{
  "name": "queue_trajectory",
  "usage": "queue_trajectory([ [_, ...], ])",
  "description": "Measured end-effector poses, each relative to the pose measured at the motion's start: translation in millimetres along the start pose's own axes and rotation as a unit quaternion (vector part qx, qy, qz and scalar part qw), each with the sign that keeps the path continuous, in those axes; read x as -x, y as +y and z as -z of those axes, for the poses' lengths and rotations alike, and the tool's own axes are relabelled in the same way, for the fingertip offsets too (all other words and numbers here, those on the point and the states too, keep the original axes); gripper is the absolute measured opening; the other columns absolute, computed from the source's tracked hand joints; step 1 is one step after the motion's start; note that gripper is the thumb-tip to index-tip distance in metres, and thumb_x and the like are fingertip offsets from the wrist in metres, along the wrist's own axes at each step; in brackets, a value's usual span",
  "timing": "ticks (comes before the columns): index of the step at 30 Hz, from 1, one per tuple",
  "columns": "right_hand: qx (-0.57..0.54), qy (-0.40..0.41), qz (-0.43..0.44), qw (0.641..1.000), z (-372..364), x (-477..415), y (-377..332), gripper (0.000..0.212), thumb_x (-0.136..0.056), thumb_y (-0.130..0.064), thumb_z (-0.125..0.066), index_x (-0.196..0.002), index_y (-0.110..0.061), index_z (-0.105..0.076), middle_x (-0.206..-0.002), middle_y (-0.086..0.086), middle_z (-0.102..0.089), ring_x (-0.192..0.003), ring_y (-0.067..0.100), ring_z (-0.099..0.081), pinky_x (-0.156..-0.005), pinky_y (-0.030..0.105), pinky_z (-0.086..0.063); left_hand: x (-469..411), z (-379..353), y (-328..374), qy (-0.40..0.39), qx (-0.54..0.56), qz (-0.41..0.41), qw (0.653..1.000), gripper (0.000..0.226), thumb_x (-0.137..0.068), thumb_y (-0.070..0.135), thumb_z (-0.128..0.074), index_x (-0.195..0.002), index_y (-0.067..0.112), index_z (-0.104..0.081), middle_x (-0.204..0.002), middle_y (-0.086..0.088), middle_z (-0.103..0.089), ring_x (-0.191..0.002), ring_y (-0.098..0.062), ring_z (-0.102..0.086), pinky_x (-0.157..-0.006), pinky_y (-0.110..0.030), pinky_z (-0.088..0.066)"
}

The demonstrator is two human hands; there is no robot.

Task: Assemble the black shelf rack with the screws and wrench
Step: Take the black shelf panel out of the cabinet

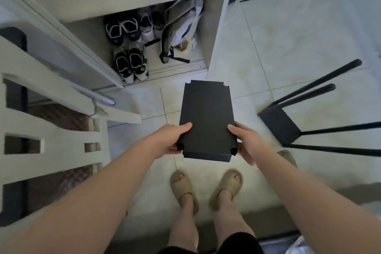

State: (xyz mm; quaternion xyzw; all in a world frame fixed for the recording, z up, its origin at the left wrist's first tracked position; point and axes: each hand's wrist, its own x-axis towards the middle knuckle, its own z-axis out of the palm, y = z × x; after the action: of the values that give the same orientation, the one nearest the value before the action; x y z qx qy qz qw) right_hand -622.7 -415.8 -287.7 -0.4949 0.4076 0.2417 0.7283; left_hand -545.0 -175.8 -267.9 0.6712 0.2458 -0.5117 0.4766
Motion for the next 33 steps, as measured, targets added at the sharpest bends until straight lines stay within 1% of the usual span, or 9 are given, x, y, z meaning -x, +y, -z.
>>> queue_trajectory([
  [6, -0.007, 0.042, -0.014, 0.999, 73, -129, 51, 0.028, -0.099, -0.020, -0.063, -0.127, -0.023, -0.069, -0.119, 0.002, -0.075, -0.086, 0.023, -0.074, -0.062, 0.030, -0.058, -162, -44, -8, -0.035, -0.054, 0.016, 0.998, 0.040, -0.088, 0.047, -0.071, -0.111, 0.015, -0.069, -0.100, -0.001, -0.074, -0.083, -0.020, -0.070, -0.088, -0.036, -0.059],
  [10, 0.015, 0.063, -0.012, 0.998, 142, -261, 114, 0.030, -0.100, -0.020, -0.062, -0.130, -0.021, -0.066, -0.115, 0.001, -0.076, -0.085, 0.023, -0.076, -0.061, 0.029, -0.058, -324, -88, -45, -0.060, -0.069, 0.029, 0.995, 0.033, -0.089, 0.045, -0.071, -0.108, 0.018, -0.069, -0.097, 0.002, -0.073, -0.086, -0.019, -0.067, -0.091, -0.035, -0.057],
  [12, 0.030, 0.064, -0.006, 0.997, 180, -320, 145, 0.030, -0.101, -0.020, -0.061, -0.131, -0.021, -0.064, -0.115, 0.001, -0.076, -0.091, 0.025, -0.076, -0.065, 0.031, -0.060, -399, -112, -67, -0.070, -0.067, 0.030, 0.995, 0.033, -0.090, 0.043, -0.071, -0.110, 0.017, -0.069, -0.096, 0.001, -0.072, -0.087, -0.019, -0.067, -0.090, -0.034, -0.057],
  [16, 0.063, 0.065, 0.023, 0.996, 246, -414, 186, 0.026, -0.102, -0.022, -0.060, -0.126, -0.025, -0.066, -0.112, -0.003, -0.077, -0.096, 0.025, -0.076, -0.069, 0.032, -0.061, -514, -157, -97, -0.097, -0.063, 0.013, 0.993, 0.034, -0.092, 0.040, -0.070, -0.113, 0.014, -0.068, -0.096, -0.001, -0.072, -0.082, -0.019, -0.066, -0.074, -0.028, -0.057],
  [22, 0.102, 0.058, 0.075, 0.990, 313, -489, 209, 0.032, -0.101, -0.025, -0.061, -0.132, -0.031, -0.064, -0.119, -0.005, -0.075, -0.093, 0.022, -0.075, -0.064, 0.028, -0.058, -599, -201, -104, -0.077, -0.120, -0.065, 0.988, 0.037, -0.091, 0.045, -0.069, -0.113, 0.014, -0.067, -0.108, -0.004, -0.075, -0.089, -0.020, -0.070, -0.094, -0.036, -0.056],
  [26, 0.156, 0.088, 0.093, 0.979, 338, -502, 217, 0.035, -0.101, -0.024, -0.061, -0.135, -0.033, -0.060, -0.112, -0.010, -0.076, -0.088, 0.012, -0.075, -0.074, 0.029, -0.054, -612, -225, -107, -0.059, -0.146, -0.087, 0.984, 0.036, -0.090, 0.043, -0.070, -0.112, 0.014, -0.067, -0.101, -0.003, -0.075, -0.081, -0.018, -0.069, -0.086, -0.033, -0.058],
  [28, 0.163, 0.105, 0.093, 0.977, 344, -499, 225, 0.035, -0.102, -0.022, -0.060, -0.136, -0.030, -0.060, -0.109, -0.008, -0.076, -0.085, 0.012, -0.074, -0.072, 0.029, -0.054, -606, -238, -114, -0.040, -0.152, -0.096, 0.983, 0.037, -0.089, 0.042, -0.072, -0.111, 0.013, -0.065, -0.099, -0.003, -0.073, -0.080, -0.018, -0.069, -0.084, -0.033, -0.058],
  [31, 0.180, 0.142, 0.083, 0.970, 351, -487, 239, 0.038, -0.102, -0.019, -0.059, -0.140, -0.025, -0.058, -0.108, -0.003, -0.074, -0.087, 0.017, -0.072, -0.068, 0.032, -0.055, -593, -262, -134, -0.009, -0.131, -0.090, 0.987, 0.041, -0.088, 0.036, -0.075, -0.115, 0.008, -0.064, -0.109, -0.009, -0.072, -0.094, -0.026, -0.072, -0.090, -0.041, -0.059],
  [33, 0.201, 0.162, 0.076, 0.963, 357, -477, 246, 0.040, -0.102, -0.019, -0.058, -0.142, -0.023, -0.055, -0.103, 0.000, -0.073, -0.081, 0.019, -0.068, -0.065, 0.032, -0.054, -586, -281, -150, 0.000, -0.125, -0.079, 0.989, 0.039, -0.089, 0.030, -0.074, -0.116, 0.005, -0.063, -0.112, -0.013, -0.071, -0.099, -0.030, -0.071, -0.091, -0.045, -0.058],
])
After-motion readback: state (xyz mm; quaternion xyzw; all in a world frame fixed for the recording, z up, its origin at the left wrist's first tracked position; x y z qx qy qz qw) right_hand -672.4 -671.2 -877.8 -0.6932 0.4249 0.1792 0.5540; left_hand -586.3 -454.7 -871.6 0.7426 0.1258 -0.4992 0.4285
